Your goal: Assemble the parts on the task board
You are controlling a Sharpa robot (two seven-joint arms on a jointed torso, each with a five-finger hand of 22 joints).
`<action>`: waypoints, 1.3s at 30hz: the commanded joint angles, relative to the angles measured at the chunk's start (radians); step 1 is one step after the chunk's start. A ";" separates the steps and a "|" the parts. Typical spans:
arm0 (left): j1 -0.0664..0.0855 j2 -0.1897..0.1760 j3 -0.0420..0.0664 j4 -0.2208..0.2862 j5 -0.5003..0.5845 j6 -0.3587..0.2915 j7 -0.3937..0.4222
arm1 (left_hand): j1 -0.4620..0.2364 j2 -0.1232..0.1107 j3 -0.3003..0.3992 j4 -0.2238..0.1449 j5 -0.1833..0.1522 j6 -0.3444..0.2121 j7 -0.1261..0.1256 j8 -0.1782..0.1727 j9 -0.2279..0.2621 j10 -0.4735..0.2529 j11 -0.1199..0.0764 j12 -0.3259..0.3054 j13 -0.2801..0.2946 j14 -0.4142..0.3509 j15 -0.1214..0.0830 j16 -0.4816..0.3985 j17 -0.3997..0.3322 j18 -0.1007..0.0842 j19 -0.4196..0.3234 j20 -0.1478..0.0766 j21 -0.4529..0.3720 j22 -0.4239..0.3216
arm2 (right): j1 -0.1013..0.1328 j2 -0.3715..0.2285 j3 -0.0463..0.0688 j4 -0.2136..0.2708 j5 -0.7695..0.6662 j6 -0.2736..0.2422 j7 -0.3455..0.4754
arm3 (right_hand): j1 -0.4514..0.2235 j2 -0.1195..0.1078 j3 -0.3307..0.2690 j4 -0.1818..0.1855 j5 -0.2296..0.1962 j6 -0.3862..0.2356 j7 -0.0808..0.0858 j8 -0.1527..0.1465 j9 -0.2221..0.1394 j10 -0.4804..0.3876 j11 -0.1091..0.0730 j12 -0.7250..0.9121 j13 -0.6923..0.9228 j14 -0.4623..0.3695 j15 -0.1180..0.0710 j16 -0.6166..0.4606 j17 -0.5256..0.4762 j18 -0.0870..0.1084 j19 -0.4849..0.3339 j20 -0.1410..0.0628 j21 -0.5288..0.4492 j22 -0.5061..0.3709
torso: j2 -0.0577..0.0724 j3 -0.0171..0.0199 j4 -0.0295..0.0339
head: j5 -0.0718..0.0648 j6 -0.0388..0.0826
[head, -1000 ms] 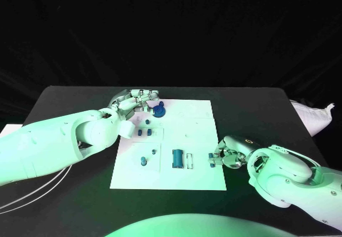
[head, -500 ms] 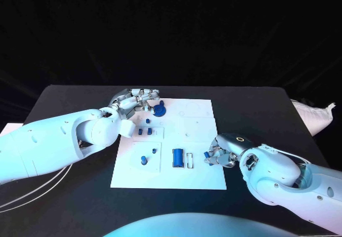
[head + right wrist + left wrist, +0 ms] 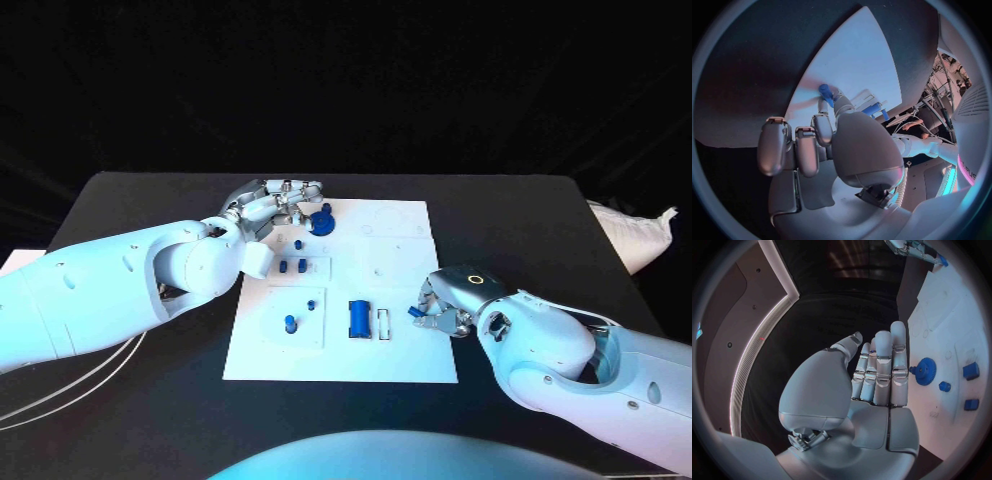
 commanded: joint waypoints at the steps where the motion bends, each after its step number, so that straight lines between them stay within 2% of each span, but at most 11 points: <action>1: 0.000 0.002 0.000 0.002 -0.004 0.021 0.003 | 0.010 0.002 0.001 -0.004 0.000 -0.008 0.001 0.003 -0.001 -0.005 0.000 0.003 0.000 -0.006 -0.001 -0.001 -0.001 0.010 0.003 0.001 -0.004 -0.002 | -0.015 0.001 -0.015 -0.027 -0.011 0.121 -0.022 | 0.070 0.031 0.043 -0.023 0.033 0.011 0.001 -0.006 -0.027 -0.004 -0.006 -0.008 -0.066 0.084 -0.009 -0.001 0.162 -0.001 0.001 -0.007 -0.004 0.002 | -0.001 -0.0005 0.0007 | -0.001 -0.001; 6: 0.000 0.002 0.000 0.002 -0.006 0.021 0.003 | 0.009 0.002 0.001 -0.004 0.000 -0.009 0.001 0.003 -0.001 -0.005 0.000 0.004 0.000 -0.006 -0.001 -0.001 -0.001 0.010 0.003 0.001 -0.004 -0.002 | -0.015 0.003 -0.016 -0.031 0.010 0.111 -0.023 | 0.077 0.034 0.099 -0.042 0.066 0.020 0.002 -0.009 -0.031 -0.003 -0.005 -0.009 -0.066 0.085 -0.008 0.000 0.164 -0.002 0.002 -0.007 -0.003 0.005 | 0.000 -0.0009 0.0006 | -0.001 -0.002; 11: 0.000 0.002 0.000 0.003 -0.007 0.021 0.002 | 0.009 0.002 0.001 -0.004 0.000 -0.009 0.001 0.003 -0.001 -0.005 0.000 0.004 0.000 -0.006 -0.001 -0.001 -0.001 0.010 0.003 0.001 -0.004 -0.002 | -0.015 0.002 -0.017 -0.029 0.041 0.055 -0.024 | 0.050 0.025 0.161 -0.051 0.128 0.027 0.001 -0.011 -0.031 0.003 -0.006 -0.008 -0.064 0.085 -0.008 0.001 0.166 -0.002 0.004 -0.007 0.000 0.009 | -0.001 -0.0012 0.0011 | 0.000 0.000; 14: 0.000 0.002 0.000 0.003 -0.007 0.021 0.002 | 0.009 0.002 0.001 -0.004 0.000 -0.009 0.001 0.003 -0.001 -0.005 0.000 0.004 0.000 -0.006 -0.001 -0.001 -0.001 0.010 0.003 0.001 -0.004 -0.002 | -0.015 -0.001 -0.016 -0.023 0.067 0.005 -0.024 | 0.019 0.014 0.201 -0.050 0.142 0.030 -0.002 -0.012 -0.030 0.006 -0.009 -0.008 -0.064 0.086 -0.009 0.002 0.169 -0.003 0.005 -0.007 0.002 0.012 | -0.001 -0.0008 0.0008 | 0.001 0.001; 21: 0.000 0.003 0.000 0.002 -0.008 0.021 0.002 | 0.009 0.002 0.001 -0.004 0.000 -0.009 0.001 0.003 -0.001 -0.006 0.000 0.004 0.000 -0.006 -0.001 -0.001 -0.002 0.010 0.003 0.001 -0.004 -0.002 | -0.009 -0.023 -0.008 0.025 0.225 -0.184 -0.024 | -0.064 -0.021 0.299 -0.039 0.174 0.032 -0.002 -0.017 -0.027 0.014 -0.008 -0.004 -0.060 0.087 -0.010 0.005 0.173 -0.003 0.007 -0.008 0.004 0.017 | -0.001 -0.0008 0.0002 | 0.000 0.006; 25: 0.000 0.004 0.000 0.003 -0.008 0.022 0.002 | 0.010 0.002 0.001 -0.004 0.000 -0.009 0.001 0.003 -0.001 -0.006 0.000 0.004 0.000 -0.006 -0.001 -0.001 -0.002 0.010 0.003 0.001 -0.004 -0.002 | 0.000 -0.030 -0.004 0.050 0.319 -0.248 -0.023 | -0.091 -0.034 0.327 -0.033 0.211 0.032 -0.003 -0.018 -0.025 0.019 -0.008 0.003 -0.054 0.088 -0.010 0.007 0.176 -0.004 0.009 -0.009 0.007 0.020 | 0.000 -0.0003 0.0001 | 0.000 0.007; 28: 0.000 0.004 0.000 0.003 -0.008 0.022 0.002 | 0.010 0.003 0.001 -0.004 0.000 -0.009 0.001 0.003 -0.001 -0.006 0.000 0.004 0.000 -0.006 -0.001 -0.001 -0.002 0.010 0.003 0.001 -0.004 -0.002 | 0.005 -0.031 -0.003 0.063 0.383 -0.259 -0.023 | -0.105 -0.042 0.341 -0.031 0.222 0.033 -0.003 -0.018 -0.024 0.020 -0.009 0.003 -0.053 0.088 -0.011 0.006 0.176 -0.004 0.010 -0.009 0.007 0.021 | 0.001 -0.0002 0.0012 | -0.003 0.008; 34: 0.000 0.005 0.000 0.005 -0.008 0.022 0.003 | 0.010 0.003 0.001 -0.004 0.000 -0.009 0.001 0.003 -0.001 -0.006 0.000 0.004 0.000 -0.006 -0.001 -0.001 -0.002 0.010 0.003 0.001 -0.004 -0.002 | 0.009 -0.022 -0.002 0.064 0.462 -0.208 -0.024 | -0.128 -0.046 0.351 -0.024 0.227 0.037 -0.005 -0.015 -0.021 0.024 -0.010 0.005 -0.052 0.088 -0.011 0.007 0.177 -0.004 0.011 -0.009 0.008 0.023 | 0.001 -0.0008 0.0023 | -0.001 0.009; 39: 0.000 0.006 0.000 0.006 -0.008 0.022 0.003 | 0.010 0.003 0.001 -0.004 0.000 -0.009 0.001 0.003 -0.001 -0.006 0.000 0.004 0.000 -0.006 -0.001 -0.001 -0.002 0.010 0.003 0.001 -0.004 -0.002 | 0.010 -0.006 -0.002 0.058 0.501 -0.191 -0.023 | -0.150 -0.053 0.350 -0.017 0.235 0.045 -0.008 -0.010 -0.017 0.029 -0.012 0.011 -0.048 0.089 -0.013 0.009 0.179 -0.005 0.012 -0.011 0.010 0.026 | 0.001 0.0000 0.0013 | -0.001 0.005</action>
